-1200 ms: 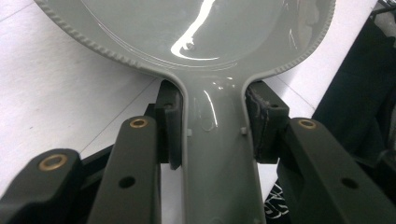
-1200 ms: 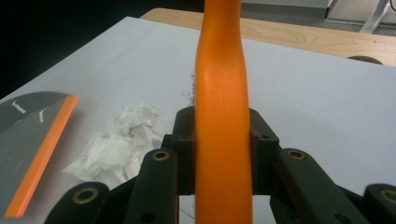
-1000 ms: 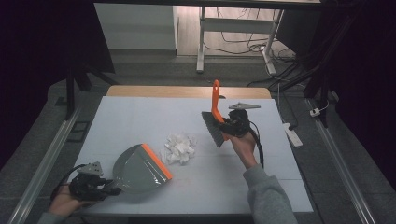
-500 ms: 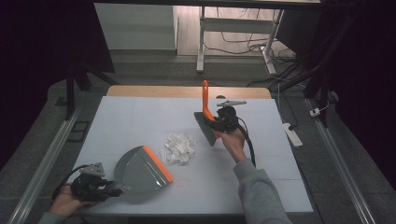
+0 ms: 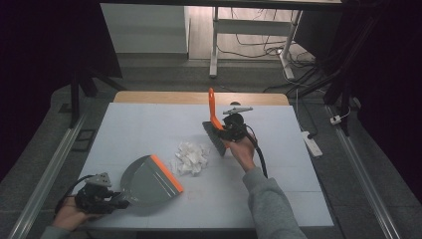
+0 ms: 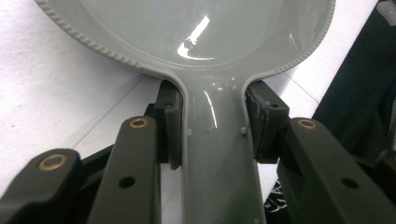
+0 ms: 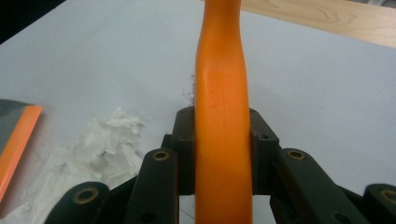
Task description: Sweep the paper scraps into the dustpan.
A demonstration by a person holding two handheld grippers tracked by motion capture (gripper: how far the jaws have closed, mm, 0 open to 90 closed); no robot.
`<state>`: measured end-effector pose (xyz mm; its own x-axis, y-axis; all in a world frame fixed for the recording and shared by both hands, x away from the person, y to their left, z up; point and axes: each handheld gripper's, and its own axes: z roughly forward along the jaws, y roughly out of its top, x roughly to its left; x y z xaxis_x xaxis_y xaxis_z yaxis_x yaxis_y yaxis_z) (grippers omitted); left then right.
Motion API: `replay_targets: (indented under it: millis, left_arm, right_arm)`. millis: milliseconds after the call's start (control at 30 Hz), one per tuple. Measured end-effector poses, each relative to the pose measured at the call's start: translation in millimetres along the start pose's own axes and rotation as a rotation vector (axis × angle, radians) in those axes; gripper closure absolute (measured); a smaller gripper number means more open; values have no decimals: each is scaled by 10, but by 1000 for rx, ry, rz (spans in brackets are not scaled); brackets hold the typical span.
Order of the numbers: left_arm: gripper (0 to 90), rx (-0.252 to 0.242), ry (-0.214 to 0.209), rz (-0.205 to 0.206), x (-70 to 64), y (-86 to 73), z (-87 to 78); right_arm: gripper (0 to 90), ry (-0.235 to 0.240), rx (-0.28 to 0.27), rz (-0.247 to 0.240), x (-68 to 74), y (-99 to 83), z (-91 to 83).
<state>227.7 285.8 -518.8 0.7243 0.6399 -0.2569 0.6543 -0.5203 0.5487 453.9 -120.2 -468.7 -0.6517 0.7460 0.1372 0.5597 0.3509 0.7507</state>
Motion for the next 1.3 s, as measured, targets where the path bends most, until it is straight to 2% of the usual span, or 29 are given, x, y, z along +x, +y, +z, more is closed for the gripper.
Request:
replay_targets:
  millis: [333, 433, 800, 1000, 1300]
  left_arm:
    - [614, 13, -5, -4, 14, 32, 46]
    - [614, 16, -3, -7, 22, 44, 57]
    - [614, 22, -5, -11, 38, 68, 95]
    - [614, 25, -3, -15, 40, 88, 109]
    - [614, 31, -9, -13, 43, 129, 131]
  right_arm:
    - [702, -13, 16, 26, -18, 0, 91]
    - [702, -18, 27, 11, 16, 31, 135]
    - [704, 6, 78, -30, 262, 146, 384]
    - [704, 28, 87, -43, 362, 136, 426]
    - [704, 70, 95, -104, 614, 92, 449]
